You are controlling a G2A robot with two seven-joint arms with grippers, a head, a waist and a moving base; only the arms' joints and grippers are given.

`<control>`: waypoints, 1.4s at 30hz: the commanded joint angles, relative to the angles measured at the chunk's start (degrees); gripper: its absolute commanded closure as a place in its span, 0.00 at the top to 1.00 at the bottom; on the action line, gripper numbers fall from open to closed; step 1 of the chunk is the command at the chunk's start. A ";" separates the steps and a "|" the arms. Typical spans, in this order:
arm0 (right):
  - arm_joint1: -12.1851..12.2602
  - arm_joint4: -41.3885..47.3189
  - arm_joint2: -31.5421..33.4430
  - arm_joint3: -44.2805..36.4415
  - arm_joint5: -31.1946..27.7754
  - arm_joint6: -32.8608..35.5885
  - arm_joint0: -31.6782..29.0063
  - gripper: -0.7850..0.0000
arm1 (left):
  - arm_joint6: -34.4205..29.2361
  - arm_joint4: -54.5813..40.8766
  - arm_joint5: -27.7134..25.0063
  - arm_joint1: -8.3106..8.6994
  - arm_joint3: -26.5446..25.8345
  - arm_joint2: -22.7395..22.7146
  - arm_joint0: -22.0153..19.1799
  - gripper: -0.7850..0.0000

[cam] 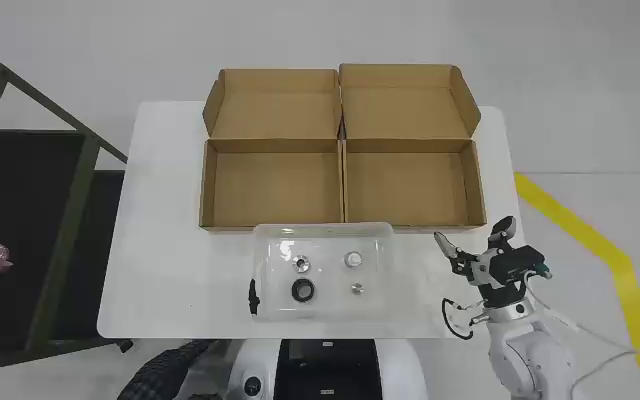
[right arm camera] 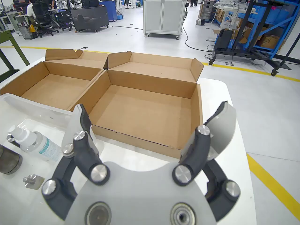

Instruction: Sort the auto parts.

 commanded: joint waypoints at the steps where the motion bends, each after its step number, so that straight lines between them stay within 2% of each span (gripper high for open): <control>1: 0.00 0.00 0.00 0.00 0.00 0.00 0.00 1.00 | 0.00 0.00 0.00 0.00 0.00 0.00 0.00 1.00; 20: 0.00 0.08 -0.16 -0.04 -0.27 0.19 0.07 1.00 | 0.00 0.00 0.00 0.00 0.00 0.00 0.00 1.00; 32: 0.97 -2.34 -6.13 -4.73 -15.38 13.92 5.02 1.00 | 0.00 0.00 0.00 0.00 0.00 0.00 0.00 1.00; 42: 1.38 -7.92 -15.78 -6.43 -22.27 26.32 9.94 1.00 | 0.00 0.00 0.00 0.00 0.00 0.00 0.00 1.00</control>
